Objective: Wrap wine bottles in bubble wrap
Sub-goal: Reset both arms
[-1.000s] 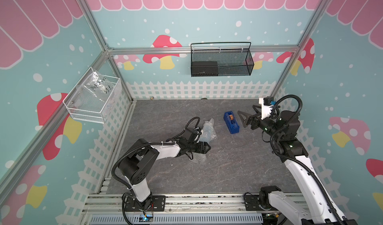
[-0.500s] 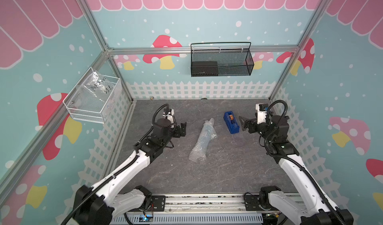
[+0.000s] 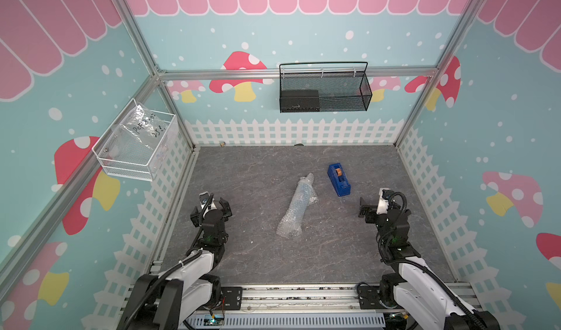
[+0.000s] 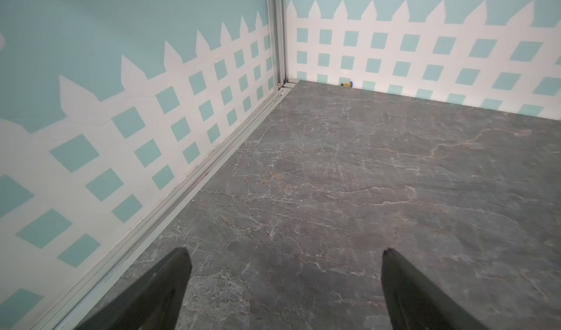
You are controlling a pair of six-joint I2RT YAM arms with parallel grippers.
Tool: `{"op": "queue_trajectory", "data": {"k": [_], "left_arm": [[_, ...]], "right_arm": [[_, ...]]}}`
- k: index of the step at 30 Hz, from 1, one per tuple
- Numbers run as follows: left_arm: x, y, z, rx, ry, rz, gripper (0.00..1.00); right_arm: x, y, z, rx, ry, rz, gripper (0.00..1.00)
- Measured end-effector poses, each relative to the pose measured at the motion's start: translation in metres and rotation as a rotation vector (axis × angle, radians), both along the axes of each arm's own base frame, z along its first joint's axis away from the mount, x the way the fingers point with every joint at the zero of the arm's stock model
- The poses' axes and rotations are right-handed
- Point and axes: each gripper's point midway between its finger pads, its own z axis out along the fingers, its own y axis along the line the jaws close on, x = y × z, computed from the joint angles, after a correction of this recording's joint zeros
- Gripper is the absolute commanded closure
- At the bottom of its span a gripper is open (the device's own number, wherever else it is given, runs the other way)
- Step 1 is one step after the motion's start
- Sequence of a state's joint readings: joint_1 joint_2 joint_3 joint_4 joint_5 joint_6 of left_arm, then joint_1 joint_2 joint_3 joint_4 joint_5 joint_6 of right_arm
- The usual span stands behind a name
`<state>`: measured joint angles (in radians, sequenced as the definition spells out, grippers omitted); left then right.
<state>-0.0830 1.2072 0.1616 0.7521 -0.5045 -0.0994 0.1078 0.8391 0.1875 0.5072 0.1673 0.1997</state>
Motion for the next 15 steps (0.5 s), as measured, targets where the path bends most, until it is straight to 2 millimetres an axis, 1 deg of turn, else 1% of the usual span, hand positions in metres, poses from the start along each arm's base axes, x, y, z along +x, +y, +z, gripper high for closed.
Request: {"op": "queue_trajectory", "data": {"k": [2,4,5,6,7,8,9,10,11,12,13,14,15], "left_arm": [[0.018,-0.006,-0.013,-0.019,0.02,-0.059,0.0],[0.045,-0.017,-0.023,-0.027,0.049,-0.134,0.0],[0.056,-0.024,-0.026,-0.034,0.074,-0.167,0.0],[0.066,-0.029,-0.021,-0.038,0.068,-0.198,0.0],[0.072,-0.032,-0.013,-0.038,0.045,-0.216,0.0],[0.077,-0.035,-0.005,-0.039,0.015,-0.232,0.0],[0.078,-0.037,0.0,-0.038,-0.004,-0.244,0.0],[0.078,-0.038,0.002,-0.036,-0.012,-0.251,0.0],[0.077,-0.041,0.002,-0.032,-0.018,-0.263,0.0],[0.076,-0.043,0.001,-0.029,-0.014,-0.275,0.0],[0.076,-0.045,0.0,-0.028,-0.01,-0.286,0.0],[0.076,-0.047,0.0,-0.027,-0.008,-0.297,0.0],[0.076,-0.048,0.0,-0.024,-0.008,-0.299,0.0]], "right_arm": [[0.0,-0.003,0.001,-0.021,-0.047,-0.01,0.0],[-0.001,-0.009,-0.006,-0.038,-0.069,-0.042,0.0],[-0.002,-0.013,-0.014,-0.043,-0.072,-0.064,0.0],[-0.003,-0.017,-0.024,-0.052,-0.065,-0.09,0.0],[-0.003,-0.019,-0.036,-0.064,-0.041,-0.093,0.0],[-0.004,-0.019,-0.049,-0.081,0.0,-0.092,0.0],[-0.001,-0.02,-0.056,-0.093,0.031,-0.092,0.0],[0.007,-0.02,-0.056,-0.105,0.038,-0.091,0.01],[0.018,-0.018,-0.051,-0.122,0.035,-0.086,0.02],[0.033,-0.017,-0.042,-0.144,0.019,-0.077,0.01],[0.042,-0.015,-0.034,-0.156,-0.005,-0.072,0.01],[0.05,-0.014,-0.025,-0.165,-0.049,-0.068,0.0],[0.054,-0.016,-0.022,-0.17,-0.086,-0.068,0.0]]}}
